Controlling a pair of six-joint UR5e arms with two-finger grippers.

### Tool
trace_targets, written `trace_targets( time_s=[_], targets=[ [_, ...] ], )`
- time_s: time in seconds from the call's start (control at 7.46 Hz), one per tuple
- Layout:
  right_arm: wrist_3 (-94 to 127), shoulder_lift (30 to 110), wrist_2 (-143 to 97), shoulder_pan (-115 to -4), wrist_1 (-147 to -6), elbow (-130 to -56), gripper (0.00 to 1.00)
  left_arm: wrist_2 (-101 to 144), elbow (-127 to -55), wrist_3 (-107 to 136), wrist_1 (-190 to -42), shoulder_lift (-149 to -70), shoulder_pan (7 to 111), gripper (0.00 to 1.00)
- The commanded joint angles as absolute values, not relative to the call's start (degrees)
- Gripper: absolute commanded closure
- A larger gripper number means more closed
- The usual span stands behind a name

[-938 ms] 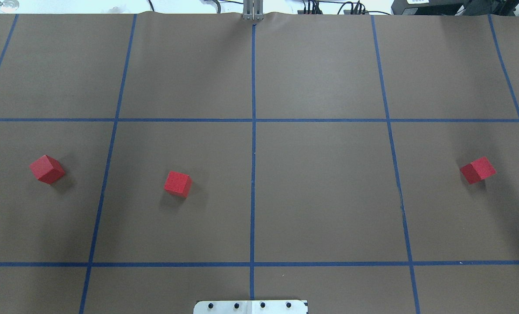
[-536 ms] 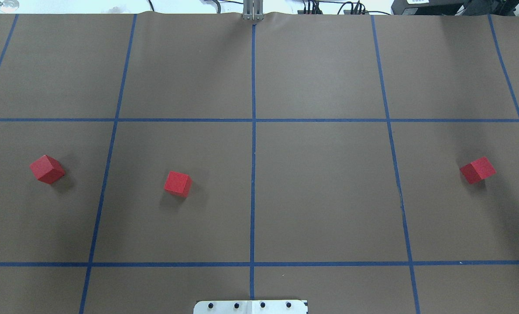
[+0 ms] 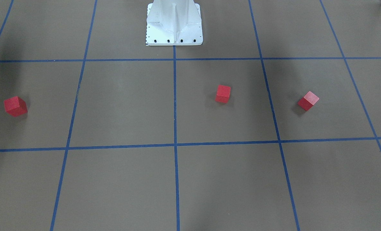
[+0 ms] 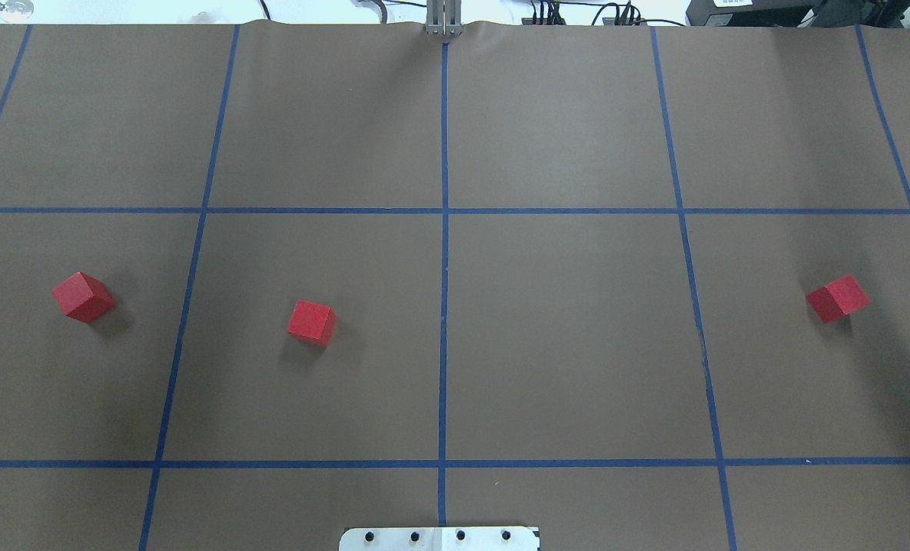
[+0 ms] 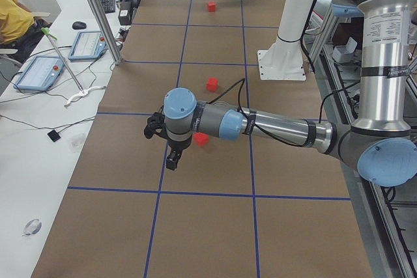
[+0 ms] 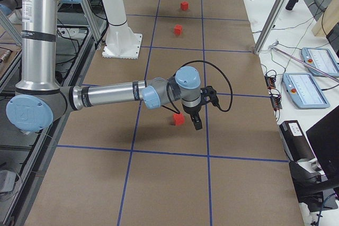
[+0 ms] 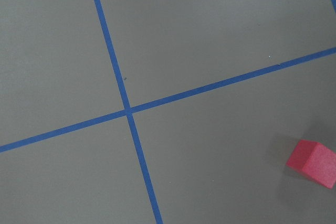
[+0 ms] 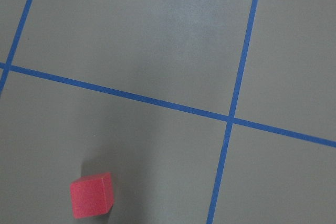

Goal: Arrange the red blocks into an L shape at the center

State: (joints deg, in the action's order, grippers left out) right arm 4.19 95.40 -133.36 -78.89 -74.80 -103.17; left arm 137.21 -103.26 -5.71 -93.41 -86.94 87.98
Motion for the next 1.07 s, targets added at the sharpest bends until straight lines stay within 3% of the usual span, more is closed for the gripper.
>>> trace_targets(
  time_s=[0.0,0.94],
  targets=[
    [15.75,94.39,-131.07,-68.68,-72.34,-102.66,0.01,137.29,-103.36,-5.71,-93.43,-86.92,87.98,0.00],
    [22.76,95.01,-124.02,-57.84,-69.79,-100.02,0.01,137.29,-103.97,-5.80,-93.43,-86.57,87.98,0.00]
  ],
)
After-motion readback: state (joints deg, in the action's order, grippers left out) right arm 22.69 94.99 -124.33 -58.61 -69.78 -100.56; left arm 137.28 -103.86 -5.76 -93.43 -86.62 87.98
